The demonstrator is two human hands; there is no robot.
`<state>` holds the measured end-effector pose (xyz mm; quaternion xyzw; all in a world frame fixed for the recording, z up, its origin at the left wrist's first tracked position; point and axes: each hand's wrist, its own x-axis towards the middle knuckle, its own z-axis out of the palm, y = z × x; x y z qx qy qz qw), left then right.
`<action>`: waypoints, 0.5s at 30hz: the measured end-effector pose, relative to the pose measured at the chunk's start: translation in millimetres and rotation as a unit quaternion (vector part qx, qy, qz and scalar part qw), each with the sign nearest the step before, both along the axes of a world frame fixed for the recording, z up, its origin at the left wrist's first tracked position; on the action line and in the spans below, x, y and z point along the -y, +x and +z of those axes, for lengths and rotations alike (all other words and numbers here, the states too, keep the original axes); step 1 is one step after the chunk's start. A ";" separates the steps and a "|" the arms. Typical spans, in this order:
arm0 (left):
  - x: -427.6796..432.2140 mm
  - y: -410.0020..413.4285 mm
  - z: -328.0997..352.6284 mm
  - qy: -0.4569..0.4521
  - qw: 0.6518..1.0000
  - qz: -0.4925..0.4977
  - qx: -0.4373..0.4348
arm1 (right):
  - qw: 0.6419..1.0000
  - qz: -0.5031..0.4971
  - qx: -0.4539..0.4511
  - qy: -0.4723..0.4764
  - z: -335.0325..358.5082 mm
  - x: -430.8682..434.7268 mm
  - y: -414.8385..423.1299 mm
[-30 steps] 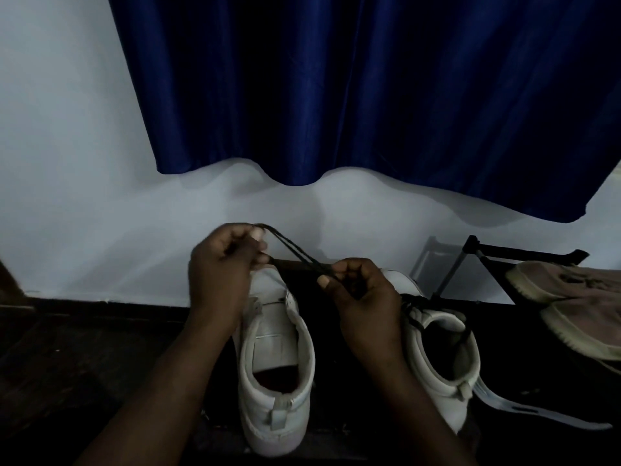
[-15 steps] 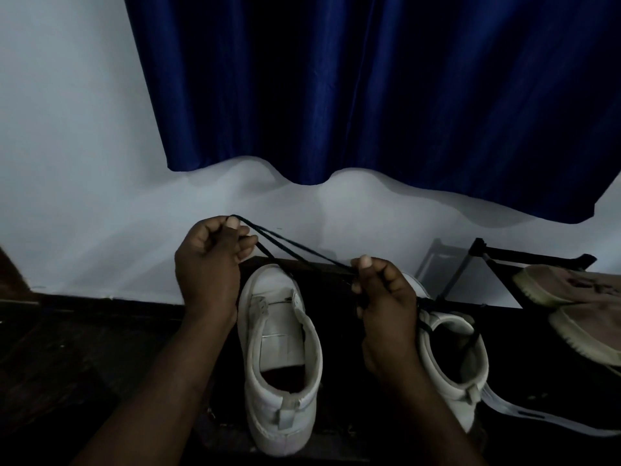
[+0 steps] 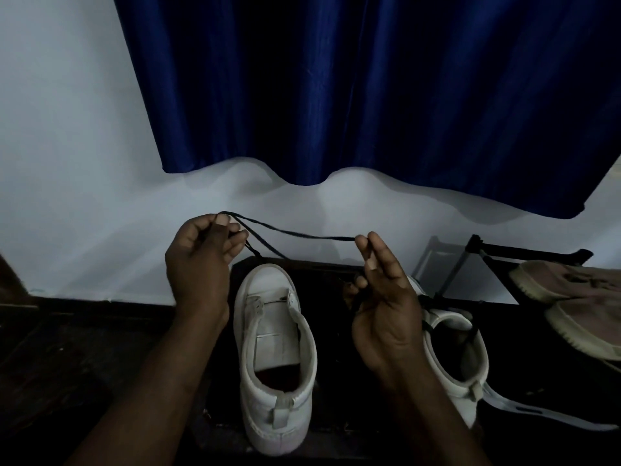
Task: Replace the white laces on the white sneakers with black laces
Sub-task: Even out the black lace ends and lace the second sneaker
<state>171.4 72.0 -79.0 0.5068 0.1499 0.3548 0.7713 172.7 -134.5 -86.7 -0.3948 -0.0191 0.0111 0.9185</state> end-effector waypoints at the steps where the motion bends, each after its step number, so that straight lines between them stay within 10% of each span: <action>1: 1.6 -0.6 0.3 0.013 1.000 -0.011 -0.001 | 1.000 -0.001 -0.006 -0.007 -1.2 0.0 0.2; 8: 22.5 -11.8 14.3 0.131 0.976 -0.172 0.008 | 0.996 0.025 -0.041 0.078 -0.5 -3.2 1.3; 15: 39.6 -21.3 25.5 0.293 0.879 -0.374 -0.020 | 0.985 0.033 -0.044 0.166 7.3 -4.3 -2.0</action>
